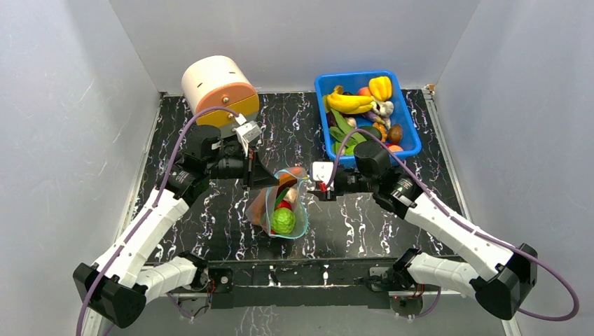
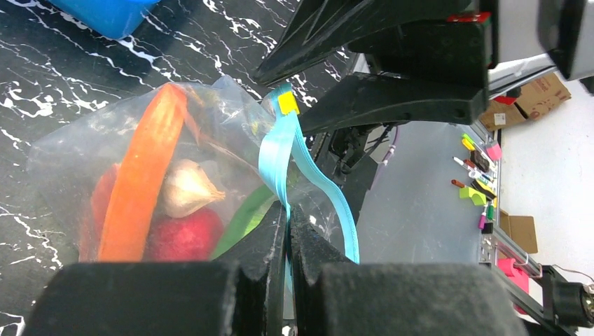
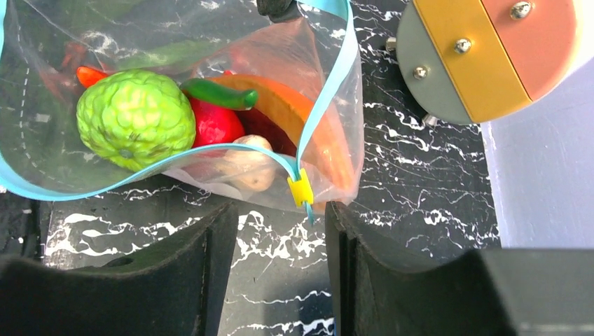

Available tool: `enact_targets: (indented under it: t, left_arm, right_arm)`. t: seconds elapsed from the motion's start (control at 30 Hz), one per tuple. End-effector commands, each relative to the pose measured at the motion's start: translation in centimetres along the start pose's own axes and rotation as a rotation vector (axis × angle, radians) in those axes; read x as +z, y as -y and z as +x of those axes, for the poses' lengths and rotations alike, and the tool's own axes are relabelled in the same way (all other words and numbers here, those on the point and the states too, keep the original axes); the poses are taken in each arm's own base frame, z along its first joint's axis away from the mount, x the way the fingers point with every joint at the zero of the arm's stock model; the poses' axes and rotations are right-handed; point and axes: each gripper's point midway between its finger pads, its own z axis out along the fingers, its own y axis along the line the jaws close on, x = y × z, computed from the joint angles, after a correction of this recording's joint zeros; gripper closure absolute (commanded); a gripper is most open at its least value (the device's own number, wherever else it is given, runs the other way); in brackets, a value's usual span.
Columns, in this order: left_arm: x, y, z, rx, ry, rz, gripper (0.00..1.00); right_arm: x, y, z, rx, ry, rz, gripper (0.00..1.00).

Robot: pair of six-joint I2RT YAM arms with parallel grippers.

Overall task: Place the food in the zip-top bag and seal the zipper
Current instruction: Place the fake vegetable in the zipper food storage bag, then zip the zipper food storage bag at the center of the board.

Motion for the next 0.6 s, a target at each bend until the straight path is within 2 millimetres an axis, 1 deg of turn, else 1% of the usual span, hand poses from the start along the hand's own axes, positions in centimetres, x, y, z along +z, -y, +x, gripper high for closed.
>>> enact_targets:
  t: [0.0,0.1,0.23,0.27,0.47,0.5,0.57]
  left_arm:
    - [-0.77,2.77,-2.1,0.084,0.044,0.1,1.0]
    - [-0.82,3.02,-2.04,0.092,0.042,0.115,1.0]
    - [-0.88,3.1,-1.66,0.098,0.03,0.124,1.0]
    - [-0.87,3.02,-1.59,0.098,0.028,0.121,1.0]
    - [-0.98,3.0,-1.32,0.098,0.028,0.115,1.0]
    - [-1.05,3.0,-1.4,0.102,0.032,0.111,1.0]
    - [-1.13,3.02,-1.62,0.112,0.042,0.104,1.0]
  right_arm:
    - [0.76,1.58,-2.37,-0.102,0.119,0.042,0.58]
    - [1.06,1.73,-2.42,-0.111,0.146,0.059,0.63]
    - [1.41,1.62,-2.3,-0.112,0.16,0.058,0.65]
    - [1.44,1.54,-2.2,-0.111,0.16,0.056,0.67]
    - [1.17,1.43,-2.17,-0.099,0.166,0.071,0.97]
    - [1.09,1.37,-2.18,-0.097,0.165,0.071,1.0]
    - [0.86,1.4,-2.35,-0.095,0.165,0.076,1.0]
